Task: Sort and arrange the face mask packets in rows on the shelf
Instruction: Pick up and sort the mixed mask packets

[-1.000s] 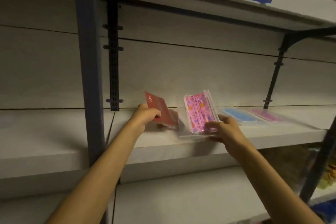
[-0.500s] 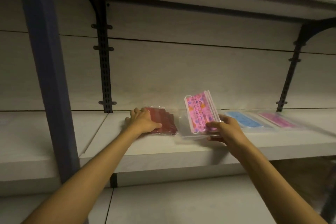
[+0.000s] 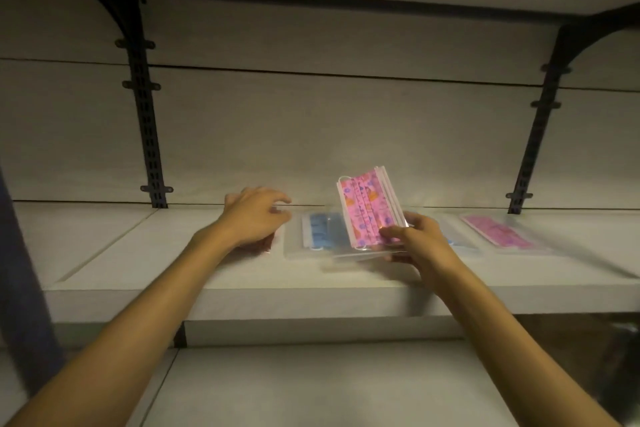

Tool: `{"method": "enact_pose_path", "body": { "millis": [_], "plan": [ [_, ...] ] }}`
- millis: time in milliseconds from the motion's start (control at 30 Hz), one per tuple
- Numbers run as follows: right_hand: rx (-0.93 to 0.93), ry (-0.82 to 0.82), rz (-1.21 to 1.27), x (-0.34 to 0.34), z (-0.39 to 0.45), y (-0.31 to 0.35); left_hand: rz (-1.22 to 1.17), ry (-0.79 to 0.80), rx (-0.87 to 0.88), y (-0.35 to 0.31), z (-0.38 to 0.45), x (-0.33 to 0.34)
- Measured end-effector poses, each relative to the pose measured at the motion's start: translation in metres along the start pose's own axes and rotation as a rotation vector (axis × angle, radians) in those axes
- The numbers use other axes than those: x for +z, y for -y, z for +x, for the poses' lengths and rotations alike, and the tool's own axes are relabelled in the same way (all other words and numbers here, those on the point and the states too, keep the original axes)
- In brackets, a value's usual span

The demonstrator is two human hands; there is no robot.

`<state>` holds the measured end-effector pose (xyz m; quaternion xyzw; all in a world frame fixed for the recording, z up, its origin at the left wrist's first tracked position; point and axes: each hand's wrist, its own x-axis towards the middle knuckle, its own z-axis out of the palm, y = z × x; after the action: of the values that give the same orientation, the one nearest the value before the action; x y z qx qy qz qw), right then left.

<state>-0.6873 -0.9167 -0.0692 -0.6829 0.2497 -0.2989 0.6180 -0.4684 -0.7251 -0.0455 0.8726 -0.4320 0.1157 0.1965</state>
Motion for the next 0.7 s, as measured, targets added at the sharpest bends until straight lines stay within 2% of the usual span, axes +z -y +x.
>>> {"method": "enact_pose_path", "body": {
  "millis": [167,300,500,700],
  "plan": [
    [-0.013,0.009,-0.021,-0.070,0.010,0.001,-0.037,-0.041,0.129,-0.104,0.012,0.027],
    [0.009,-0.036,-0.050,-0.141,0.026,-0.003,-0.046,-0.016,0.128,-0.162,0.021,0.057],
    [0.033,-0.090,-0.170,-0.229,0.065,-0.013,-0.091,0.012,0.084,-0.207,0.036,0.082],
    [0.009,-0.191,-0.350,-0.268,0.094,-0.022,-0.093,0.017,0.069,-0.229,0.044,0.094]
  ]
}}
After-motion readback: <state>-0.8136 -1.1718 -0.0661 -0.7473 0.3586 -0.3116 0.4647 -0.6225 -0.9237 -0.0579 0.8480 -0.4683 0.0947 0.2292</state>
